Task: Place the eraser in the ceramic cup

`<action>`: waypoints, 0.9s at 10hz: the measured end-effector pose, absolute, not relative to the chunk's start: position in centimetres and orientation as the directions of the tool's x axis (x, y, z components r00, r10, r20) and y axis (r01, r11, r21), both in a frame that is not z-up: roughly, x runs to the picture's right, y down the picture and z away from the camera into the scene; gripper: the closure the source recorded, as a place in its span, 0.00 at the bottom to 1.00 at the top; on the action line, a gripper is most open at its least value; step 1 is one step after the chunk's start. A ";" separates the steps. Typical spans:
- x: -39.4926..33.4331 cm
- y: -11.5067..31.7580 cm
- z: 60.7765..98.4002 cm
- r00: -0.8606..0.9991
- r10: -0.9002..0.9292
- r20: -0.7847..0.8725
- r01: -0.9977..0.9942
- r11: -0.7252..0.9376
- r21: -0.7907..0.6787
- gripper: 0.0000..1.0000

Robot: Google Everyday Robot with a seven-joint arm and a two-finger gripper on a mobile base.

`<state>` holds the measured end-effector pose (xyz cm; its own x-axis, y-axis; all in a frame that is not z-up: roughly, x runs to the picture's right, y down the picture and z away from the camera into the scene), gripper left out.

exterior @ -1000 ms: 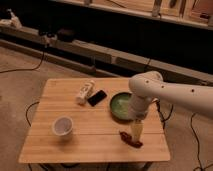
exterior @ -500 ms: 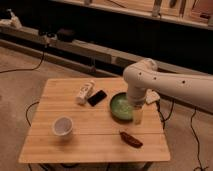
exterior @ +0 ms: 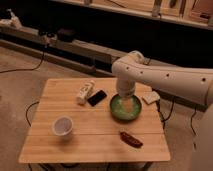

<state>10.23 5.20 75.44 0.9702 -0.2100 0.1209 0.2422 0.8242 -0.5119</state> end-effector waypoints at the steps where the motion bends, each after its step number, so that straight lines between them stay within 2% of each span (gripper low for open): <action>1: 10.3 4.7 75.9 0.969 -0.210 0.128 0.246 0.834 -0.495 0.20; 5: 10.7 1.9 76.9 0.949 -0.219 0.225 0.291 0.883 -0.369 0.20; 9: 10.4 1.8 76.9 0.947 -0.222 0.233 0.297 0.883 -0.364 0.20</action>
